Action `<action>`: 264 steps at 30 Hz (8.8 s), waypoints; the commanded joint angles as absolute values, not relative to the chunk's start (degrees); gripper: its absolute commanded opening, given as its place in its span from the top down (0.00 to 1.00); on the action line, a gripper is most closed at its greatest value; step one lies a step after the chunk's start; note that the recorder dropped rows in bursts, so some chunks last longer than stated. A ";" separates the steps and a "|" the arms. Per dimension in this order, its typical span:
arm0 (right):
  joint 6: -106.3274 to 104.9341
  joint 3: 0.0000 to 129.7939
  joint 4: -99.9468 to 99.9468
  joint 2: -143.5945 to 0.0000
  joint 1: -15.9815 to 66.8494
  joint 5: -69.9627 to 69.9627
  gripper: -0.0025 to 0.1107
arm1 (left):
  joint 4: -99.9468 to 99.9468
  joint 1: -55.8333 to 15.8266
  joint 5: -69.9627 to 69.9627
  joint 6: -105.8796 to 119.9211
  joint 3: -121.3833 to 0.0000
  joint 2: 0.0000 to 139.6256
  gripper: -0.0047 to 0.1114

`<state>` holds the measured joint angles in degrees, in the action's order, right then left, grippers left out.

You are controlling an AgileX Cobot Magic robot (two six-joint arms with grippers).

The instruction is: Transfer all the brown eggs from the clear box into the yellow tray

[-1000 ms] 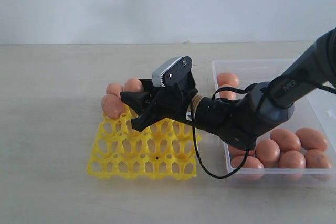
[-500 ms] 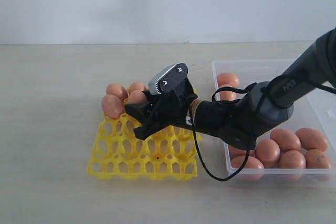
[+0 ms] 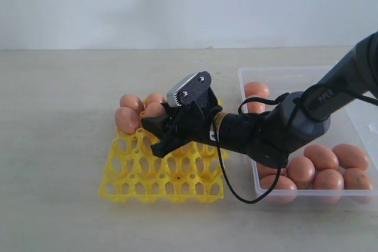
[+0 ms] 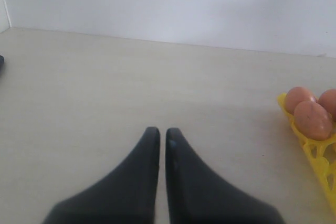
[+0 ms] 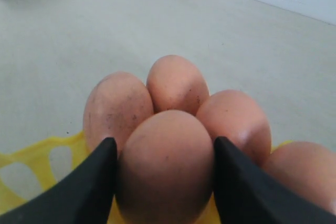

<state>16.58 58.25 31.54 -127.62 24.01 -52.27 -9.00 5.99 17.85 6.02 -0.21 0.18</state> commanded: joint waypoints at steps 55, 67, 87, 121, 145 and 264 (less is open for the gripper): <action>-18.17 67.43 -19.49 -111.23 6.98 34.40 0.50 | -9.03 6.14 17.87 6.25 0.00 0.00 0.92; -17.49 67.43 -22.49 -111.55 6.98 28.94 0.50 | -9.03 6.14 17.87 6.25 0.00 0.00 0.92; -12.44 67.43 -23.27 -111.55 6.98 31.38 0.50 | -9.03 6.14 17.87 6.25 0.00 0.00 0.92; -8.67 67.43 -26.92 -116.79 6.98 28.58 0.60 | -9.03 6.14 17.87 6.25 0.00 0.00 0.92; -8.71 67.43 -23.34 -116.79 6.98 30.79 0.65 | -9.03 6.14 17.87 6.25 0.00 0.00 0.92; 26.64 56.62 50.03 -120.64 15.57 -49.86 0.98 | -9.03 6.14 17.87 6.25 0.00 0.00 0.92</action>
<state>27.86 56.70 51.19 -120.64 16.06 -50.84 -9.00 5.99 17.96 6.02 -0.21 0.18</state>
